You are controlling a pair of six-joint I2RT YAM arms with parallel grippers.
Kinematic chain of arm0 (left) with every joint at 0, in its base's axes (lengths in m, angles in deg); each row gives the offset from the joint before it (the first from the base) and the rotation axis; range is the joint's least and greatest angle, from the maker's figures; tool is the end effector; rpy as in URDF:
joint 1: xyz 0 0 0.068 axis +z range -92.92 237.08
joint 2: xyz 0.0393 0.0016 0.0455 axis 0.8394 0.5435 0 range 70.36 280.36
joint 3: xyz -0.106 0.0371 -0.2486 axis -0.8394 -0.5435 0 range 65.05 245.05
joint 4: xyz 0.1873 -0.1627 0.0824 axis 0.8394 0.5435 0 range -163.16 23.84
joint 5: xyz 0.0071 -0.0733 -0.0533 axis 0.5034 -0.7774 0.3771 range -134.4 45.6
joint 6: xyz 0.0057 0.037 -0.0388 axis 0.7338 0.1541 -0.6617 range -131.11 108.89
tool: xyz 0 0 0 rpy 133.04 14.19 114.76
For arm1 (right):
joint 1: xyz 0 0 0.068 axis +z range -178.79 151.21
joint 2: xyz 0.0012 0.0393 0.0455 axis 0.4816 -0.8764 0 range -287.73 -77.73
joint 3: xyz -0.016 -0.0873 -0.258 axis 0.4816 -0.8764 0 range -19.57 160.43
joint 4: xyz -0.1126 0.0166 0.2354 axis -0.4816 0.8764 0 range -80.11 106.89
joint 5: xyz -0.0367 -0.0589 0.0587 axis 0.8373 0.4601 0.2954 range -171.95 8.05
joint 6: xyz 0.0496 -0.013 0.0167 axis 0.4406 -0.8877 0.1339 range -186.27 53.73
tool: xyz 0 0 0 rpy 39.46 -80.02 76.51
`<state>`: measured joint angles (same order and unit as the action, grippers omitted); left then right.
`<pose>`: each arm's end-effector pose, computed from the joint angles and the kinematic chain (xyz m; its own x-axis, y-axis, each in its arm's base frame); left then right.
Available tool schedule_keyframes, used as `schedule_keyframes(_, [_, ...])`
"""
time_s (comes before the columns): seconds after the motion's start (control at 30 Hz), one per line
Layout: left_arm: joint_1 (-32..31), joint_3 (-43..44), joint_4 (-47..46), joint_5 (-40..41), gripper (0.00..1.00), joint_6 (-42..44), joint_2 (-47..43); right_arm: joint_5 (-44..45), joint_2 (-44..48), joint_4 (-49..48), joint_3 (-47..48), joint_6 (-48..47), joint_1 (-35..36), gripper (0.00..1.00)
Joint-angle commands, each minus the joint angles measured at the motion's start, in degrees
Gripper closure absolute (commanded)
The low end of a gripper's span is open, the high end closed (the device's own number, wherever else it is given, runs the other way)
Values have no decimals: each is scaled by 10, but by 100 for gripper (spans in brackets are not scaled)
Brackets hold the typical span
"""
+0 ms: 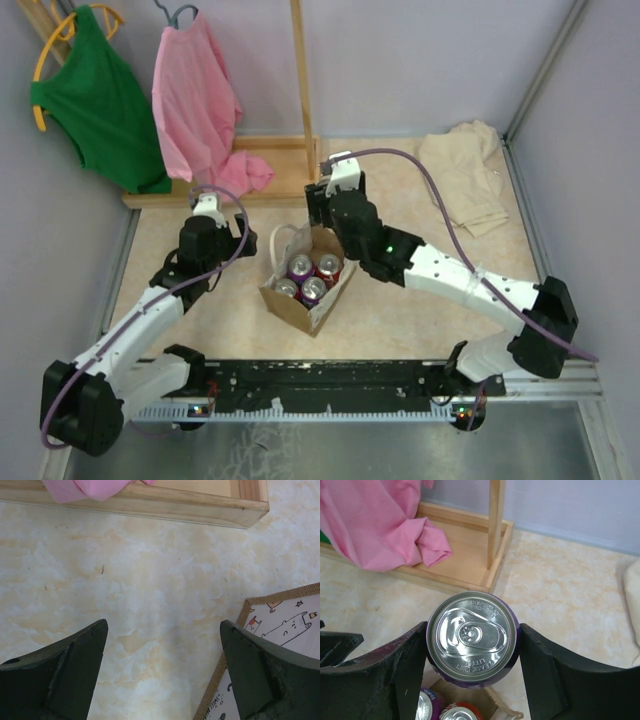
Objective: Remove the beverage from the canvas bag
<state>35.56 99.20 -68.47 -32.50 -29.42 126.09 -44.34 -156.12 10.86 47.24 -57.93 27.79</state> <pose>0.2063 -0.0735 0.2491 -0.4496 -0.1532 -0.8800 0.0480 0.9796 -0.1951 0.1937 0.2539 0.3595 -0.1668 -0.0440 -0.9850 -0.3122 0.9499 0.0104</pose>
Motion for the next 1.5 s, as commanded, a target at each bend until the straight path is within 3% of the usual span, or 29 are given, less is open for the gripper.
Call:
schedule_keyframes(0.0, [-2, 20, -16, -12, 0, -3, 9, 50, 38, -86, 62, -44, -13, 100])
schedule_keyframes(0.23, [-2, 25, -12, -19, 0, -5, 4, 89, 59, -102, 76, -65, -72, 100])
schedule_keyframes(0.37, [-2, 24, -9, -18, 0, -3, -5, 113, 63, -54, 82, -36, -126, 100])
schedule_keyframes(0.63, [-2, 37, 24, -9, 0, 9, -10, 72, 85, -37, -8, 29, -252, 100])
schedule_keyframes(0.93, [-2, 38, 36, -1, 0, 6, -37, 65, 64, -42, -64, 55, -300, 100])
schedule_keyframes(1.23, [-2, 41, 37, 2, 0, 6, -30, 1, 19, -193, -185, 57, -321, 100])
schedule_keyframes(1.47, [-1, 60, 45, 12, 0, 12, -29, -12, -27, -254, -208, 55, -329, 100])
